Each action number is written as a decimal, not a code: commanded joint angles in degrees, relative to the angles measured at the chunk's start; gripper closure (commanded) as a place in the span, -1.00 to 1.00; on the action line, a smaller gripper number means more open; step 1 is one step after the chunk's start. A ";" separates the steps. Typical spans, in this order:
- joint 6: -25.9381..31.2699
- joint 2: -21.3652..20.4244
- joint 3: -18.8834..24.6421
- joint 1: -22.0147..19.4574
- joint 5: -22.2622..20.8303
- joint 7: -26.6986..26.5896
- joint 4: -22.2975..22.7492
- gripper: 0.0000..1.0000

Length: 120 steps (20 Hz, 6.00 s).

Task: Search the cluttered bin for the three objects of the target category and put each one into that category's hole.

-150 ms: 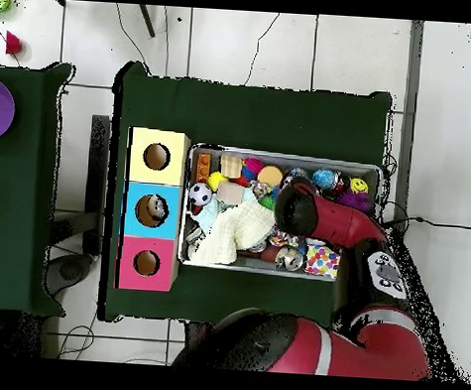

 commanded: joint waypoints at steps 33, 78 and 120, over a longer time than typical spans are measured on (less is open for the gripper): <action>10.62 0.64 1.03 0.76 -3.08 2.32 0.71 -1.00; 3.50 8.19 4.19 -3.19 -5.59 0.79 -5.99 -1.00; 3.56 4.27 7.88 -6.01 -7.93 3.39 0.28 1.00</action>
